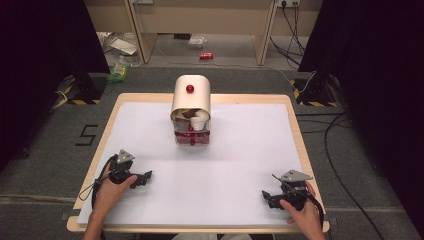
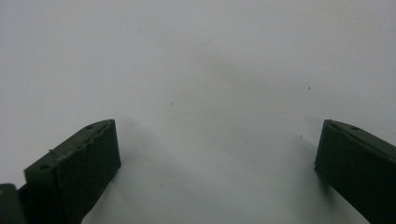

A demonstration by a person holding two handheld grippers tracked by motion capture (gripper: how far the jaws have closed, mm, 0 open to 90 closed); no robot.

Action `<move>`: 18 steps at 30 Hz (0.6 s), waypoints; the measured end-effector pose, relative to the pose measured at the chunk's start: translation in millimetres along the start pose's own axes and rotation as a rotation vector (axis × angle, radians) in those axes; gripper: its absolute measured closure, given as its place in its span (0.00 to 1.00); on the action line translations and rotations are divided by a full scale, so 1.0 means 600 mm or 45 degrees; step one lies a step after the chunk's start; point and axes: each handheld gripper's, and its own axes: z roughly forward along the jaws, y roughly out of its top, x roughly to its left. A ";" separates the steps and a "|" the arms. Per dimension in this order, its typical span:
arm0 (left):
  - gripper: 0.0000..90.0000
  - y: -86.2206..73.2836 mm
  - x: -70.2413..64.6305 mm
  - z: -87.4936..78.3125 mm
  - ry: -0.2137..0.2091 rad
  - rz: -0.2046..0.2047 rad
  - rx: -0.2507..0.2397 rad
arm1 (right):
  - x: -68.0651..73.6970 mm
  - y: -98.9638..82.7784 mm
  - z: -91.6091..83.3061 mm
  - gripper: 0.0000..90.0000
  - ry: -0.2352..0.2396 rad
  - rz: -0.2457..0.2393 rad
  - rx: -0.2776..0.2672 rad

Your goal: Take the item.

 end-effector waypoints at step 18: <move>0.00 0.000 -0.002 0.000 0.009 0.004 -0.006 | 0.001 0.000 0.000 0.01 -0.008 -0.005 -0.004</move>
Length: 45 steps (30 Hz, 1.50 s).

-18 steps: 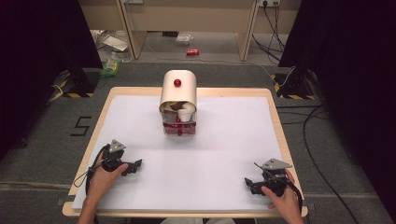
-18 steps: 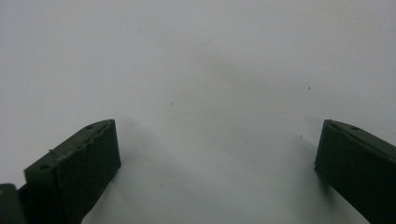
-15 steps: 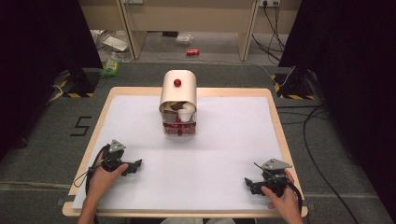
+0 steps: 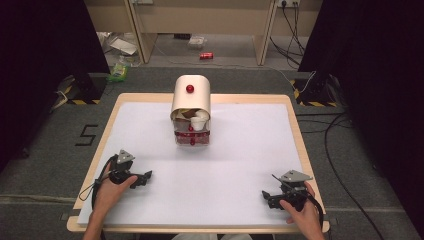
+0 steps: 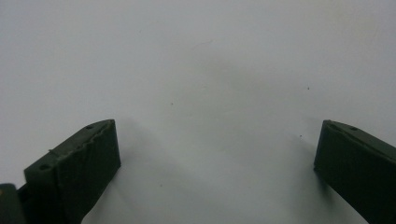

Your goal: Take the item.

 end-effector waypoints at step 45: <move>0.17 0.119 -0.094 -0.089 -0.273 0.099 -0.338 | -0.001 0.000 0.000 0.01 0.005 0.005 0.001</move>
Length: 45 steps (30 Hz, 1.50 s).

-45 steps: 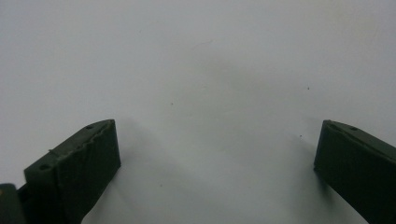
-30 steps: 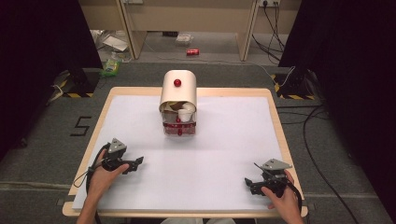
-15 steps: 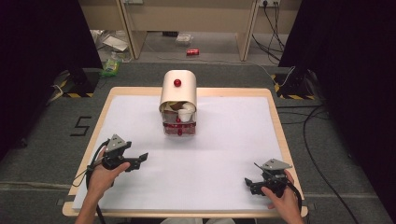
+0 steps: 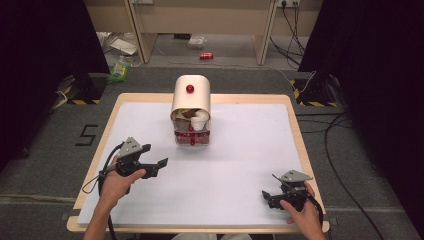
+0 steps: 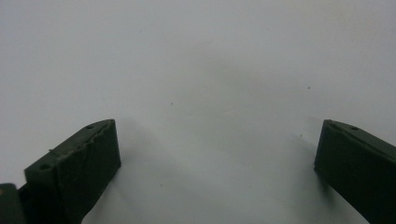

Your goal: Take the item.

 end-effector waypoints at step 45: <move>0.18 0.151 -0.035 0.097 -0.126 0.169 -0.049 | 0.000 0.000 0.000 0.01 0.005 0.003 0.002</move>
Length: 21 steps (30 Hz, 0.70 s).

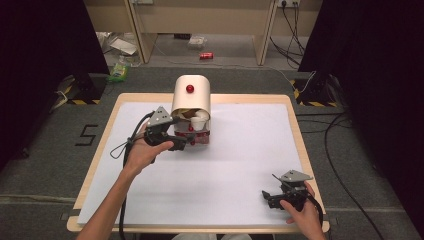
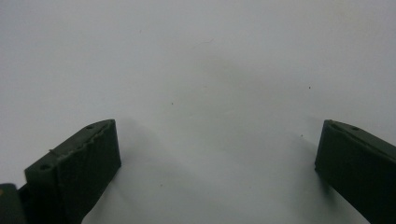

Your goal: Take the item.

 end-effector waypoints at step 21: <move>0.17 0.001 0.012 0.044 0.016 -0.013 0.084 | 0.000 0.000 0.000 0.01 0.000 0.000 0.000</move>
